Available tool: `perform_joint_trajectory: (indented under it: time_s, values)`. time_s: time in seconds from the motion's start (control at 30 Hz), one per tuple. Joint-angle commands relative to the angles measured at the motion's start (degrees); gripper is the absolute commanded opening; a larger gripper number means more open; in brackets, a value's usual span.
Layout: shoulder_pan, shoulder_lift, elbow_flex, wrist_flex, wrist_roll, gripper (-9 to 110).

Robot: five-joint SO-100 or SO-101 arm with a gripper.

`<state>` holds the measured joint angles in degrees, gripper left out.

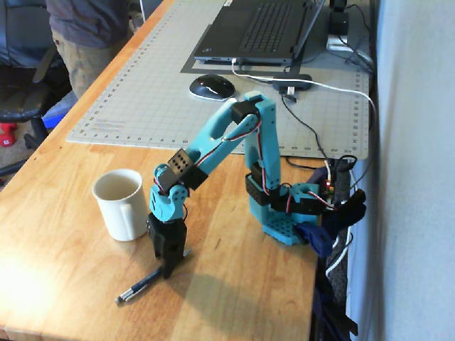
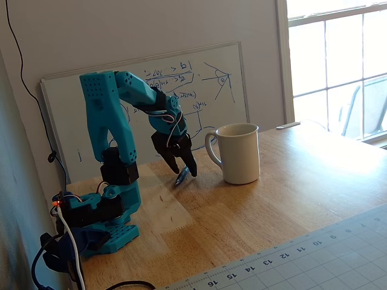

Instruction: Grasp a pen and put it in a mug.

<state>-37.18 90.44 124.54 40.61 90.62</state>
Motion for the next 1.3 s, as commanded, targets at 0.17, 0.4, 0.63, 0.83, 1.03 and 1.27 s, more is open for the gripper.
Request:
perform_joint_trajectory:
  time_s: [0.17,0.4,0.63,0.83,1.03,1.27]
  values:
    - [0.44,-0.35,-0.53,-1.41,0.53,22]
    - [1.49,-0.44,-0.44,-1.32,0.62,12]
    - [1.58,-0.09,-0.70,-0.88,0.62,4]
    - [1.41,0.26,-0.44,-0.88,0.00,4]
    - [1.23,7.21,1.49,-0.79,0.44,4]
    - [-0.97,18.90,11.16,-1.41,-0.18,4]
